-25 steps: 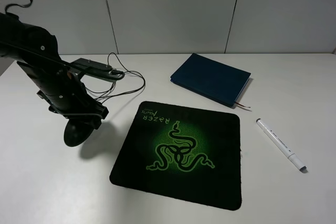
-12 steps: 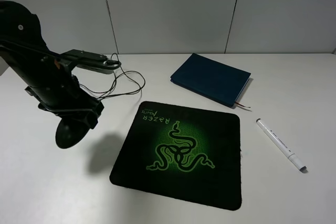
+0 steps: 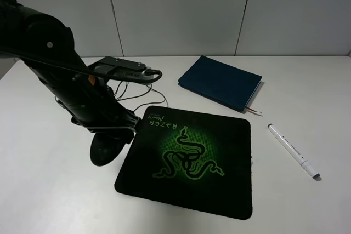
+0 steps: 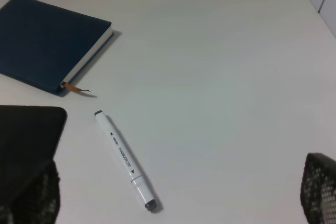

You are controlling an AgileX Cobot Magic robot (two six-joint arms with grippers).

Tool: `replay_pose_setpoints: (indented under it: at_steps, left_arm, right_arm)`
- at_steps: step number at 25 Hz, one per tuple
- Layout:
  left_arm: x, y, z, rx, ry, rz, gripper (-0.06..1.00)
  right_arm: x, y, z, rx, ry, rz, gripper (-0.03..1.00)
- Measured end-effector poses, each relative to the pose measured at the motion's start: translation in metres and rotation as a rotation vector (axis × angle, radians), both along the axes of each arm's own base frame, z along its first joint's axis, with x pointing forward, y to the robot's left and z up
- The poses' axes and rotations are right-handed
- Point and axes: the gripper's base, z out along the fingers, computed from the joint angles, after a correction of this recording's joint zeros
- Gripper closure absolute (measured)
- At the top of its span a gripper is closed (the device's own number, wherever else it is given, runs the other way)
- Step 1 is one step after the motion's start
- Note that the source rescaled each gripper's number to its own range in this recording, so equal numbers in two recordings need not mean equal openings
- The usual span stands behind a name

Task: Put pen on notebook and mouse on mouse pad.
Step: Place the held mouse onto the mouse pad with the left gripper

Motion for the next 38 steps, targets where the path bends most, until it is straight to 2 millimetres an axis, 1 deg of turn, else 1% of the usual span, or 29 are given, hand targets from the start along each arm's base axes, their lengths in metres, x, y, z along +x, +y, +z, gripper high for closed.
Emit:
replay_pose_setpoints:
  at_steps: [3,11,17,20,23,30,38]
  left_arm:
    - [0.002,-0.017,-0.002,0.0,0.014,-0.002,0.94]
    - [0.016,-0.075,-0.012,0.003,0.032,-0.05,0.94]
    - [0.026,-0.111,-0.018,-0.004,0.033,-0.071,0.94]
    - [0.028,-0.125,-0.024,-0.007,0.041,-0.083,0.94]
    - [0.029,-0.132,-0.035,-0.003,0.067,-0.077,0.94]
    - [0.029,-0.136,-0.059,0.034,0.105,-0.076,0.94]
    - [0.031,-0.138,-0.061,0.015,0.087,-0.076,0.94]
  right_arm:
    - [0.0,0.0,0.0,0.0,0.0,0.0,-0.03]
    - [0.0,0.0,0.0,0.003,0.0,0.002,-0.03]
    - [0.0,0.0,0.0,0.003,0.0,0.002,-0.03]
    - [0.0,0.0,0.0,0.003,0.0,0.002,-0.03]
    - [0.0,0.0,0.0,0.003,0.0,0.002,-0.03]
    - [0.0,0.0,0.0,0.003,0.0,0.002,-0.03]
    - [0.0,0.001,0.0,0.005,-0.001,0.004,-0.03]
